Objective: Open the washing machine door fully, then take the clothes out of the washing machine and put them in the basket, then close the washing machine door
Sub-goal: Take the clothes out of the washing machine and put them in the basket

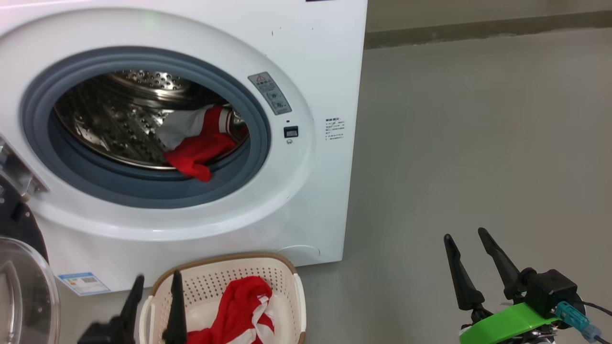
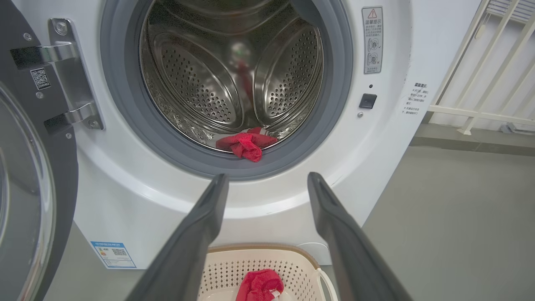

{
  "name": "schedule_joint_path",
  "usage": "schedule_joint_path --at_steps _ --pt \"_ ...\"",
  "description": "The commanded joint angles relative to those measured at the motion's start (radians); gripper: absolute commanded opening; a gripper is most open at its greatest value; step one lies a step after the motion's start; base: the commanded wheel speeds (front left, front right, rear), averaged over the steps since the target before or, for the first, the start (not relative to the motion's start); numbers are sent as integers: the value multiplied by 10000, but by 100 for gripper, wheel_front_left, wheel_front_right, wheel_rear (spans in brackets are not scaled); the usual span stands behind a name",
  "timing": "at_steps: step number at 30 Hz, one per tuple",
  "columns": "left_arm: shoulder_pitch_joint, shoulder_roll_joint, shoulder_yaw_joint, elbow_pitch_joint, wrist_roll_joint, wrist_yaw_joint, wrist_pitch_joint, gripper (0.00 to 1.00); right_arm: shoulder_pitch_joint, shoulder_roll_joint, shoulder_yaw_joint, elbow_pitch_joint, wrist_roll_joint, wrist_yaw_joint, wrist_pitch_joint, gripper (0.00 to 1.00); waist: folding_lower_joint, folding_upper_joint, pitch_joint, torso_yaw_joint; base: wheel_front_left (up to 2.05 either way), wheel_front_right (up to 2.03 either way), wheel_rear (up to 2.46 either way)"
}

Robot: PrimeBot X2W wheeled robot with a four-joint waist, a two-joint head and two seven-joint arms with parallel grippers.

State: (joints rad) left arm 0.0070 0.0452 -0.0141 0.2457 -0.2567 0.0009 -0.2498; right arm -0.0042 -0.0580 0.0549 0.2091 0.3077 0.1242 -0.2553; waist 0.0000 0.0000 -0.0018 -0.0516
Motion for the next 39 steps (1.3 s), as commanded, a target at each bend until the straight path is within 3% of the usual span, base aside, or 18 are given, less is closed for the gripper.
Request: schedule_joint_path --at_steps 1,19,33,39 --pt "-867 82 280 16 -109 -32 -120 100 -271 -132 266 -255 90 65 -65 100 0 0 185 72 0 0 0" --pt "-5162 489 143 2179 -216 -473 -95 100 -1390 -517 215 -624 23 65 -65 100 0 0 2265 131 0 0 0" --pt "-8983 865 322 5003 -360 -636 -117 100 -2088 -879 145 -979 -304 65 -65 100 0 0 4096 -65 0 0 0" --pt "-10650 793 587 6566 -1072 -957 119 100 -2374 -927 -63 -1088 -383 65 -65 100 0 0 4817 -63 0 0 0"
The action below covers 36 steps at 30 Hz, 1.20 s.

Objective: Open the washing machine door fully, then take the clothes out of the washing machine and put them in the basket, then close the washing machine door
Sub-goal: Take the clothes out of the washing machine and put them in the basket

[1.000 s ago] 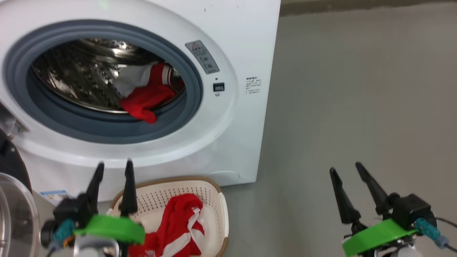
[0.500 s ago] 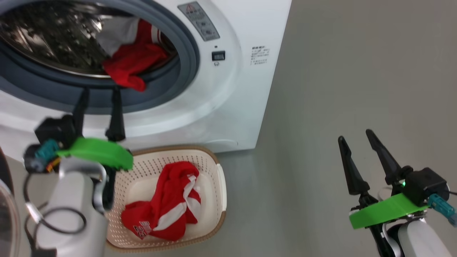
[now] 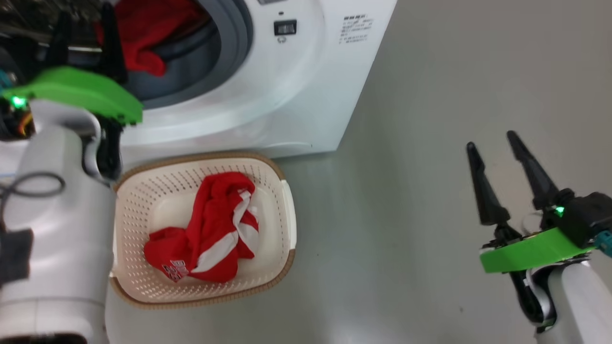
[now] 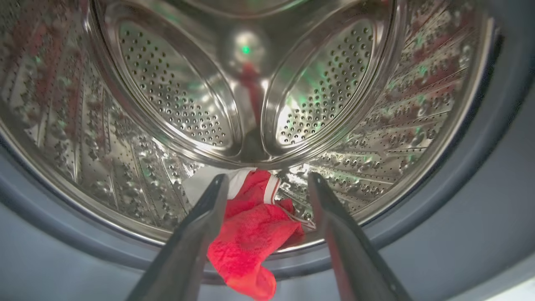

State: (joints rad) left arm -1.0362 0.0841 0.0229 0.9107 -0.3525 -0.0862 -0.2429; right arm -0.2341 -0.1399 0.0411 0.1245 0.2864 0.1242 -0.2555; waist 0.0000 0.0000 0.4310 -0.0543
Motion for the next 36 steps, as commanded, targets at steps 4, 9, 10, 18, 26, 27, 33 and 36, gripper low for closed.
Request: schedule_joint_path --at_steps 4,9,10,18,26,27,33,36 --pt "-1179 478 236 924 -406 -212 582 100 -195 66 -360 -146 -484 65 -63 100 0 0 763 -90 0 0 0" --pt "-1981 675 293 1846 -760 -311 1602 100 -317 258 -593 235 -812 65 -63 100 0 0 961 -240 0 0 0" --pt "-2176 789 267 2025 -773 -321 1858 100 -376 298 -648 341 -869 65 -63 100 0 0 1018 -282 0 0 0" --pt "-3025 1485 -398 3147 -213 -7 3472 100 -612 535 -656 1063 -967 65 -63 100 0 0 1227 -534 0 0 0" --pt "-3091 1715 -661 3479 -98 105 4100 100 -803 633 -507 1178 -754 65 -63 100 0 0 1468 -786 0 0 0" --pt "-3069 1709 -693 3502 -94 91 4139 100 -825 637 -505 1176 -725 65 -63 100 0 0 1497 -806 0 0 0" --pt "-2997 1751 -1006 3588 96 110 4235 58 -853 676 -534 1146 -605 65 -63 100 0 0 1602 -849 0 0 0" --pt "-3011 1750 -1183 3597 200 58 4154 0 -851 690 -510 1140 -567 65 -63 100 0 0 1623 -828 0 0 0"
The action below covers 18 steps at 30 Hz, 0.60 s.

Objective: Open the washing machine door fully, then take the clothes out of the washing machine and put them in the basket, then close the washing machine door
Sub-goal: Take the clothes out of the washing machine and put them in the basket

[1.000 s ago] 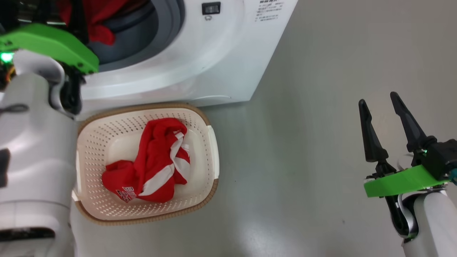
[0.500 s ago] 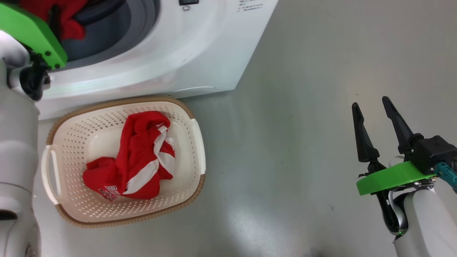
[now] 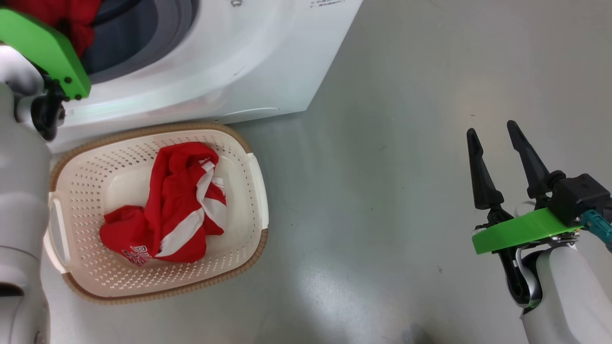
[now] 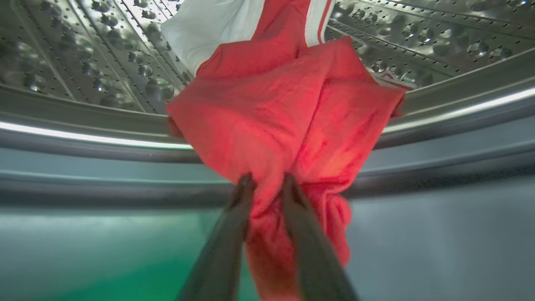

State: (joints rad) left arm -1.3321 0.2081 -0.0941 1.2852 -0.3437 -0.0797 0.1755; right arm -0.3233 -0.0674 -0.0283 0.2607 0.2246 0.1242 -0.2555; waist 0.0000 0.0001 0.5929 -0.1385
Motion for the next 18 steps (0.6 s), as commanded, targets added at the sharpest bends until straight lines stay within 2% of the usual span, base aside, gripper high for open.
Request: schedule_joint_path --at_steps 1,6,11,18 --pt "-56 521 -66 -149 150 3 -98 0 39 -51 220 -224 30 65 -63 100 0 -1 7 24 0 0 0" --pt "-3 534 -212 -219 215 100 -747 0 5 -39 257 -187 199 65 -63 100 0 -1 -37 87 0 0 0" --pt "223 517 -264 -418 248 295 -1936 0 -10 -27 268 -145 290 65 -63 100 0 -1 -181 165 0 0 0" --pt "689 465 -88 -547 0 278 -3284 0 48 -79 355 -59 282 65 -63 100 0 -1 -488 262 0 0 0"
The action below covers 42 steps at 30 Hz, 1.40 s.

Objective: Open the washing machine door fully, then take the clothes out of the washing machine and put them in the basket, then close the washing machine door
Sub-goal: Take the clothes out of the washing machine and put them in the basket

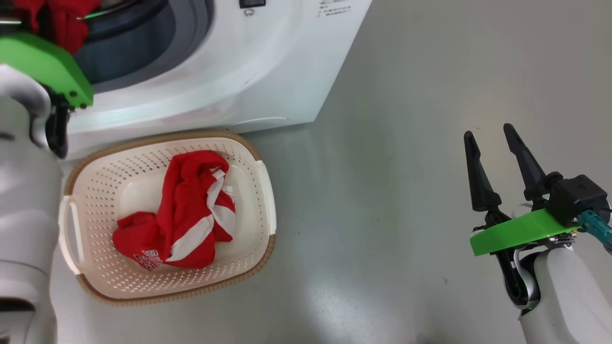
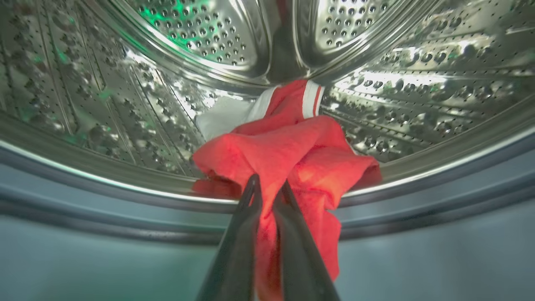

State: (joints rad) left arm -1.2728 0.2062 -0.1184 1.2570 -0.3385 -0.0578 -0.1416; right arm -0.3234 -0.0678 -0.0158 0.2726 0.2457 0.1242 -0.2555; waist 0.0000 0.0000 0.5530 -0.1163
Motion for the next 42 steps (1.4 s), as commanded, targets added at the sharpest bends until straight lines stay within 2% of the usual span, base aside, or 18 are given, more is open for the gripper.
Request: schedule_joint_path --at_steps 1,8,12,17,23,32,42 --pt "184 519 153 -298 -47 77 -356 0 48 -76 248 -164 65 65 -63 100 0 0 -139 47 0 0 0" --pt "1061 689 334 -1264 -80 238 -1179 0 137 -95 396 -59 -53 65 -63 100 0 0 -580 140 0 0 0" --pt "2248 723 828 -3495 74 621 -1196 0 178 -57 475 3 -60 65 -63 100 0 0 -880 160 0 0 0" --pt "4086 451 1428 -5919 455 954 -1199 0 326 -5 554 116 -38 65 -63 100 0 0 -1413 154 0 0 0" --pt "5807 110 1844 -7945 935 983 -1200 0 518 62 601 219 24 65 -63 100 0 0 -2023 130 0 0 0" --pt "7418 -503 2421 -10487 1423 1035 -1201 0 944 114 509 353 69 65 -63 100 0 0 -2938 349 0 0 0" --pt "9035 -1024 2227 -12602 1958 903 -1201 0 1312 157 529 461 452 65 -63 100 0 0 -3956 512 0 0 0"
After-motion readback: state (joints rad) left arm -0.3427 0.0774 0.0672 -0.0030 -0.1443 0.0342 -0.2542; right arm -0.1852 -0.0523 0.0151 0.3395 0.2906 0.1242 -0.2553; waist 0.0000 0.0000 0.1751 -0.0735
